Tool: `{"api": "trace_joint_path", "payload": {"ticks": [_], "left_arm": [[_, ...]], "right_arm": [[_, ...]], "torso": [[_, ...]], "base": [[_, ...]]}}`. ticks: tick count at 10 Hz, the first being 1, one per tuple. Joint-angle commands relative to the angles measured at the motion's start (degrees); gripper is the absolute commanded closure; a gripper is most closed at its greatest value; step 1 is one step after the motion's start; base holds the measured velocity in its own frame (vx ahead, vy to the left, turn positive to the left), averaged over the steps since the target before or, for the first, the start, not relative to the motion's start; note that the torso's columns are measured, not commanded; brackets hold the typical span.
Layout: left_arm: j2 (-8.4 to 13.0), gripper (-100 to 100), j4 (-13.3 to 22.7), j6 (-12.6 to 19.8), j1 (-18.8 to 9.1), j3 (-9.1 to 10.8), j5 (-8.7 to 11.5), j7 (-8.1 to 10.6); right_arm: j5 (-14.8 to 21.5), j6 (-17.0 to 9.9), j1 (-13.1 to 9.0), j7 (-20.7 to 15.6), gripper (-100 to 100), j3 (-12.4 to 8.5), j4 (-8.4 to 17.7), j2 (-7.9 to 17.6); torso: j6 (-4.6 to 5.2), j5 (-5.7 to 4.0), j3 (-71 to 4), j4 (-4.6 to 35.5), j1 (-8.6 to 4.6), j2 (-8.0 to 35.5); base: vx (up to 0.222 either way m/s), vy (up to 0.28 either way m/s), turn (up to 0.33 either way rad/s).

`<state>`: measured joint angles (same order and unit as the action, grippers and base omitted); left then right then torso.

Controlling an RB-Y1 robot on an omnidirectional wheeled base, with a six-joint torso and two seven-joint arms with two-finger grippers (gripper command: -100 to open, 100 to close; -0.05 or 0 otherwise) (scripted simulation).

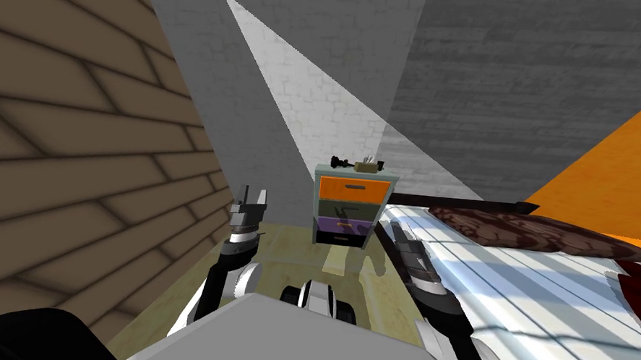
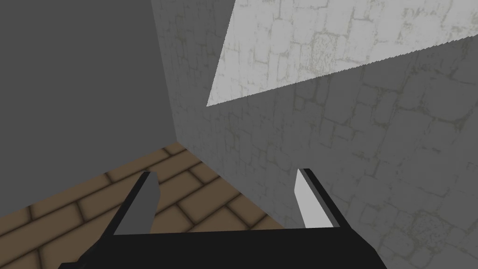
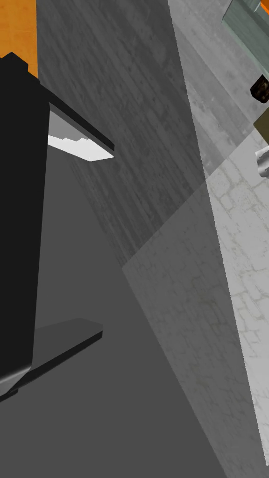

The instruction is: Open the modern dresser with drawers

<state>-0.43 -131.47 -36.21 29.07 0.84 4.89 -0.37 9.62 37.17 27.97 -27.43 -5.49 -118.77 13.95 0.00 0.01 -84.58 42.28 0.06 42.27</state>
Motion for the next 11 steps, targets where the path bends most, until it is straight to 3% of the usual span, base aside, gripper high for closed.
{"api": "trace_joint_path", "payload": {"ticks": [1,8,11], "left_arm": [[0.0,0,0.0,0.0,0.0,0.00,0.0,0.00],[0.0,0,0.0,0.0,0.0,0.00,0.0,0.00],[0.0,0,0.0,0.0,0.0,0.00,0.0,0.00]], "right_arm": [[0.9,0.3,-0.4,-4.0,-100,-1.2,1.7,1.2],[3.0,0.9,-1.6,-13.4,-100,-3.6,5.5,3.4],[4.4,1.2,-2.4,-18.4,-100,-5.2,8.4,5.1]], "torso": [[0.00,0.00,0.0,0.0,-0.03,0.0],[0.00,0.00,0.0,0.0,0.01,0.0],[0.00,-0.02,0.0,0.0,-0.09,0.0]], "base": [[0.049,0.077,0.010],[0.065,0.073,0.007],[0.066,0.084,0.010]]}}
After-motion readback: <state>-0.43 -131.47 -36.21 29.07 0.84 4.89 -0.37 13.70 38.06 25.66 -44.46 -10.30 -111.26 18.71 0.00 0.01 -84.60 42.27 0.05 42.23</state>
